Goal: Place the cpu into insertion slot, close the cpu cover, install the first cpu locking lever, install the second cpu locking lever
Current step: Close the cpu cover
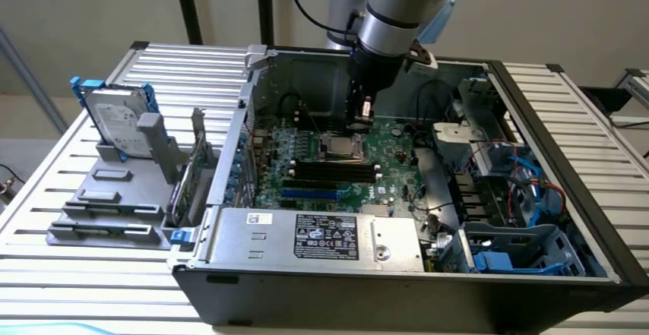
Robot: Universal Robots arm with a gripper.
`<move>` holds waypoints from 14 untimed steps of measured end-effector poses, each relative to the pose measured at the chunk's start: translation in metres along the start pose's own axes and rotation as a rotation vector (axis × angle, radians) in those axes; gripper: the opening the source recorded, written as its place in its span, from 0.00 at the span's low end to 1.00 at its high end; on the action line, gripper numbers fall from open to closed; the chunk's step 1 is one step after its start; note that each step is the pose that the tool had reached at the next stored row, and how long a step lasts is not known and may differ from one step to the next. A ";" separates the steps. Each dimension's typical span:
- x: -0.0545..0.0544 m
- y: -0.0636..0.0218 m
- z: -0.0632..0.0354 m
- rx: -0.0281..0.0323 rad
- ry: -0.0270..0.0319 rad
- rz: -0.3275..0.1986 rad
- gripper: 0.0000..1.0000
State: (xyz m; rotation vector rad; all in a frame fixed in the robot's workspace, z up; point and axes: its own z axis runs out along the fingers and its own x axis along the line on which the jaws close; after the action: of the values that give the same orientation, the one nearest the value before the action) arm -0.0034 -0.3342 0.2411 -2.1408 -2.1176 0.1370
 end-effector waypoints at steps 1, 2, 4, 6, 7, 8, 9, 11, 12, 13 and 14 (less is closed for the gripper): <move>0.000 -0.0044 0.0019 0.0009 -0.0001 0.000 0.11; 0.000 -0.0087 0.0037 0.0017 0.0000 0.000 0.11; -0.001 -0.0173 0.0072 0.0034 0.0000 0.000 0.11; -0.001 -0.0260 0.0106 0.0055 -0.0001 0.000 0.11; -0.001 -0.0302 0.0122 0.0068 0.0000 0.000 0.11; -0.001 -0.0335 0.0136 0.0079 0.0000 0.000 0.11; -0.001 -0.0349 0.0148 0.0091 -0.0001 0.000 0.11; -0.001 -0.0347 0.0171 0.0105 0.0001 0.000 0.11; -0.001 -0.0346 0.0183 0.0111 0.0000 0.000 0.11; -0.001 -0.0343 0.0197 0.0115 0.0003 0.000 0.11; -0.001 -0.0342 0.0209 0.0120 0.0004 0.000 0.11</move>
State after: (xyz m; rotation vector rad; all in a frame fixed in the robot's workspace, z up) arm -0.0404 -0.3348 0.2256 -2.1343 -2.1109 0.1489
